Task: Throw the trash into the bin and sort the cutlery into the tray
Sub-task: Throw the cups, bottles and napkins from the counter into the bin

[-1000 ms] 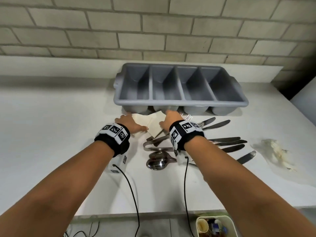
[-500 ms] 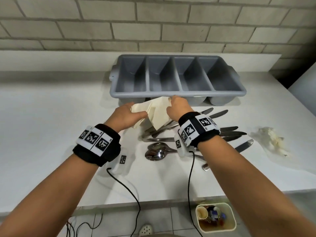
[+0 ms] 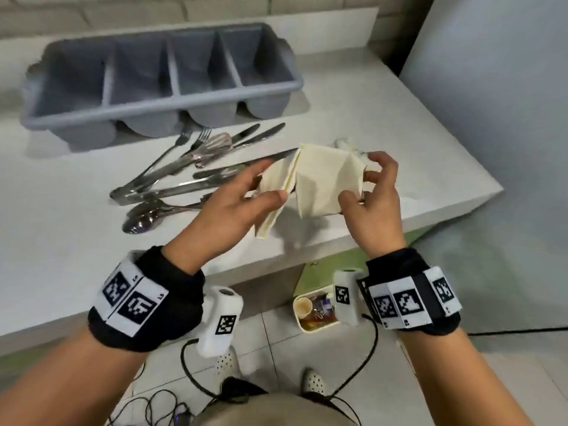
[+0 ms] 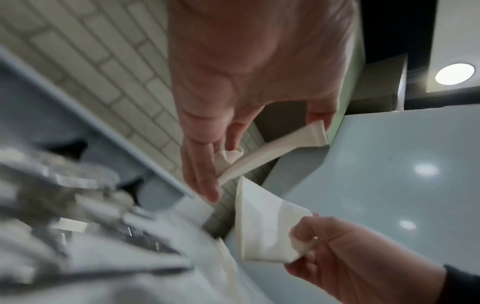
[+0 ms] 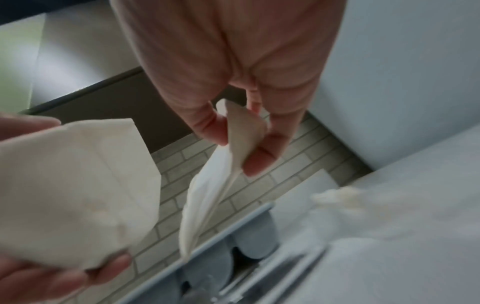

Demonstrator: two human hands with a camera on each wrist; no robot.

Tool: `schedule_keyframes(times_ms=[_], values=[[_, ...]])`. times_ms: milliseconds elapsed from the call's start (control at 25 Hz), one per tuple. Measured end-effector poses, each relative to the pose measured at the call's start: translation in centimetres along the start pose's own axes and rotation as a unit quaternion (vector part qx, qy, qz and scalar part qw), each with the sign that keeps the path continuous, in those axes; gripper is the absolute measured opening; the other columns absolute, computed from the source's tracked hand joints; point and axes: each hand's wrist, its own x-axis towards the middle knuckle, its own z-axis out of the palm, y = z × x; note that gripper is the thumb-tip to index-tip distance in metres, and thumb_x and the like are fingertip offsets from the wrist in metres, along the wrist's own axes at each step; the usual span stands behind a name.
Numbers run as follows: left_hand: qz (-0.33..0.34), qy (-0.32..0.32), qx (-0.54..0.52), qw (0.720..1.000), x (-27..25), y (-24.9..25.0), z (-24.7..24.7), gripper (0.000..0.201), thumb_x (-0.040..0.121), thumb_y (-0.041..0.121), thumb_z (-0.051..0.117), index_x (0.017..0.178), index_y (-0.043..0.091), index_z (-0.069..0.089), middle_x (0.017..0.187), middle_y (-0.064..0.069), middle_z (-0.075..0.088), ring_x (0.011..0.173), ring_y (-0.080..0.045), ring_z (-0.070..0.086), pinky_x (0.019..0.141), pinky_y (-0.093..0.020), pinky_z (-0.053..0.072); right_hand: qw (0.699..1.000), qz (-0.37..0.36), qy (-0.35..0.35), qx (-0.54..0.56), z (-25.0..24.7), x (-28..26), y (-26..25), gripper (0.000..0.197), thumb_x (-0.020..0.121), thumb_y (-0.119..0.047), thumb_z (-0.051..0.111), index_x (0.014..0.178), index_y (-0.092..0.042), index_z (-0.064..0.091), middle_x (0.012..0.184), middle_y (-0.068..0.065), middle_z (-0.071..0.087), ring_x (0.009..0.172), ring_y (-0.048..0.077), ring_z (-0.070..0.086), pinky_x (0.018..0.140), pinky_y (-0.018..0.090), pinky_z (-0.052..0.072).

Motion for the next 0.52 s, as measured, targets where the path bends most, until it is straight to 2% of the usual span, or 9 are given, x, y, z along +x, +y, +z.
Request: schedule_keyframes(times_ms=[80, 160, 200, 280, 320, 360, 400, 440, 520], values=[[-0.026, -0.062, -0.046, 0.997, -0.1, -1.1, 4.6, 0.074, 0.053, 0.050, 0.057, 0.126, 0.038, 0.046, 0.106, 0.008, 0.057, 0.101, -0.013, 0.054, 0.098, -0.042, 0.048, 0.999, 0.008, 0.039, 0.027, -4.0, -2.3, 3.2, 0.058, 0.074, -0.005, 0.051, 0.128, -0.016, 0.034, 0.099, -0.004, 0.050, 0.092, 0.026, 0.057, 0.057, 0.003, 0.046], [-0.053, -0.124, -0.057, 0.989, -0.2, -3.0, 9.5, 0.063, 0.054, 0.050, 0.057, 0.116, 0.044, 0.048, 0.106, 0.014, 0.060, 0.102, -0.008, 0.058, 0.102, -0.044, 0.046, 0.995, 0.036, 0.078, 0.044, -7.9, -4.8, 7.2, 0.055, 0.072, -0.004, 0.049, 0.124, -0.018, 0.038, 0.103, -0.006, 0.052, 0.088, 0.022, 0.058, 0.057, 0.003, 0.046], [-0.073, -0.150, -0.052, 0.985, -0.2, -4.1, 11.7, 0.059, 0.056, 0.049, 0.057, 0.114, 0.045, 0.049, 0.104, 0.020, 0.061, 0.098, -0.001, 0.060, 0.098, -0.039, 0.048, 0.992, 0.058, 0.094, 0.053, -9.4, -6.2, 9.3, 0.053, 0.073, -0.003, 0.049, 0.123, -0.016, 0.039, 0.102, -0.012, 0.051, 0.085, 0.019, 0.058, 0.058, 0.003, 0.047], [-0.133, -0.183, -0.051, 0.973, 0.3, -7.1, 15.4, 0.061, 0.063, 0.044, 0.059, 0.123, 0.036, 0.050, 0.099, 0.023, 0.062, 0.085, 0.005, 0.063, 0.086, -0.029, 0.051, 0.982, 0.129, 0.126, 0.060, -11.3, -8.4, 14.2, 0.051, 0.076, 0.001, 0.051, 0.125, -0.010, 0.039, 0.099, -0.022, 0.048, 0.091, 0.022, 0.057, 0.063, 0.008, 0.053], [-0.179, -0.189, -0.046, 0.964, 0.9, -9.0, 17.1, 0.063, 0.071, 0.040, 0.058, 0.131, 0.028, 0.047, 0.099, 0.019, 0.062, 0.082, 0.002, 0.063, 0.081, -0.026, 0.050, 0.974, 0.171, 0.136, 0.053, -11.6, -9.3, 17.0, 0.052, 0.077, 0.002, 0.052, 0.126, -0.011, 0.039, 0.100, -0.021, 0.049, 0.096, 0.027, 0.058, 0.069, 0.018, 0.058], [-0.221, -0.193, -0.037, 0.955, 1.6, -10.8, 18.6, 0.059, 0.079, 0.036, 0.056, 0.136, 0.023, 0.044, 0.099, 0.013, 0.061, 0.081, -0.001, 0.060, 0.078, -0.024, 0.050, 0.966, 0.211, 0.144, 0.036, -11.4, -9.9, 19.9, 0.054, 0.076, 0.000, 0.053, 0.126, -0.013, 0.039, 0.102, -0.015, 0.052, 0.100, 0.031, 0.059, 0.076, 0.034, 0.061], [-0.252, -0.193, -0.028, 0.948, 2.5, -12.7, 19.6, 0.052, 0.086, 0.033, 0.052, 0.135, 0.020, 0.045, 0.099, 0.009, 0.059, 0.079, -0.002, 0.057, 0.075, -0.022, 0.049, 0.959, 0.244, 0.146, 0.016, -10.9, -10.3, 22.1, 0.056, 0.074, -0.003, 0.054, 0.126, -0.016, 0.039, 0.106, -0.008, 0.053, 0.102, 0.033, 0.059, 0.079, 0.047, 0.059], [-0.284, -0.192, -0.024, 0.939, 3.5, -14.6, 20.8, 0.041, 0.090, 0.031, 0.049, 0.130, 0.019, 0.048, 0.096, 0.005, 0.057, 0.076, -0.003, 0.054, 0.069, -0.019, 0.049, 0.951, 0.276, 0.142, -0.002, -10.1, -10.7, 24.7, 0.057, 0.072, -0.005, 0.055, 0.126, -0.017, 0.040, 0.109, -0.002, 0.052, 0.102, 0.034, 0.060, 0.079, 0.055, 0.057], [-0.344, -0.172, -0.014, 0.923, 5.9, -18.7, 23.0, 0.023, 0.095, 0.030, 0.043, 0.114, 0.020, 0.051, 0.085, 0.003, 0.054, 0.071, -0.006, 0.051, 0.063, -0.019, 0.048, 0.931, 0.341, 0.124, -0.024, -8.0, -10.9, 30.1, 0.055, 0.072, -0.004, 0.057, 0.124, -0.014, 0.041, 0.109, 0.006, 0.052, 0.101, 0.039, 0.060, 0.080, 0.059, 0.055]])
